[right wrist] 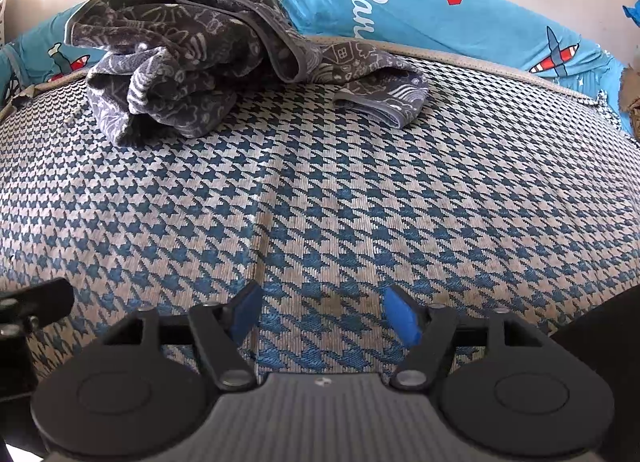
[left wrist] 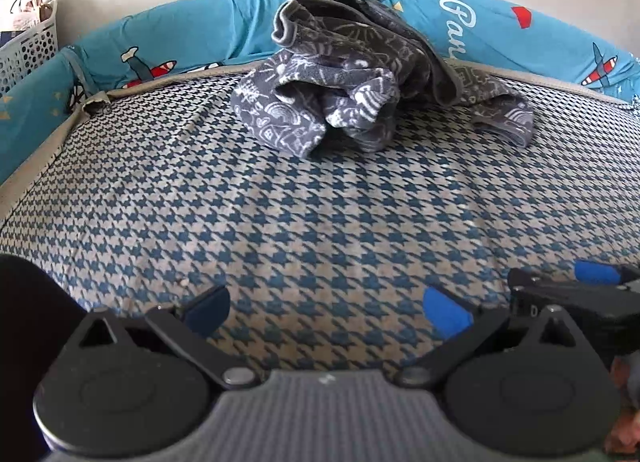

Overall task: Fold clothes
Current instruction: 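Approach the crumpled grey fleece garment with both tools open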

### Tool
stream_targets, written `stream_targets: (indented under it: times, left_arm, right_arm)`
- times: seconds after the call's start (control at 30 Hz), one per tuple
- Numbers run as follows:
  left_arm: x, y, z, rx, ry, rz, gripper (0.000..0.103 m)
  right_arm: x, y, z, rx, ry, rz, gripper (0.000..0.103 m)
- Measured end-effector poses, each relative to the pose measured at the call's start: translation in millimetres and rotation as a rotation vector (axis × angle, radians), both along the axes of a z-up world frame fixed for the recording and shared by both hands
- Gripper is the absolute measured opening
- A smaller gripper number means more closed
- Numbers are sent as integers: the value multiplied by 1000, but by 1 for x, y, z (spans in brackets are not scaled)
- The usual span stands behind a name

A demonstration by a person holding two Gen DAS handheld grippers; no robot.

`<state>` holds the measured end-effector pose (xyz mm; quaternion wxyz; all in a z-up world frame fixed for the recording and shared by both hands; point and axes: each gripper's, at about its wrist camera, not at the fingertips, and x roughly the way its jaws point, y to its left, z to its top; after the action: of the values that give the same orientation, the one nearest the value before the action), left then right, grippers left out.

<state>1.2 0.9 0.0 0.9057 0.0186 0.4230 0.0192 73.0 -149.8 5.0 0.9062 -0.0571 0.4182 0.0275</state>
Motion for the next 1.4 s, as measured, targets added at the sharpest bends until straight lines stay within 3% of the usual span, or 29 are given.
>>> stream_targets:
  times: [0.27,0.57,0.8,0.9,1.07,1.23,1.4]
  left_arm:
    - [16,12,-1,-49,2,24,103]
    - [43,18,2,-34,-6,33,103]
    - [73,21,15,-43,-8,42,103]
    - [86,19,19,-52,7,39,103]
    - [101,14,17,-22,21,6,103]
    - [111,9,16,3,20,-37,103]
    - [128,4,16,6,21,-57,103]
  right_arm:
    - [3,18,4,-18,-15,-2,83]
    - [22,17,12,29,-23,138,95]
    - [63,23,32,25,-12,215,95]
    - [81,23,39,35,-17,231,94]
    - [103,22,43,15,-39,229,81]
    - [122,20,45,45,-23,200,79]
    - [134,22,46,49,-32,190,69]
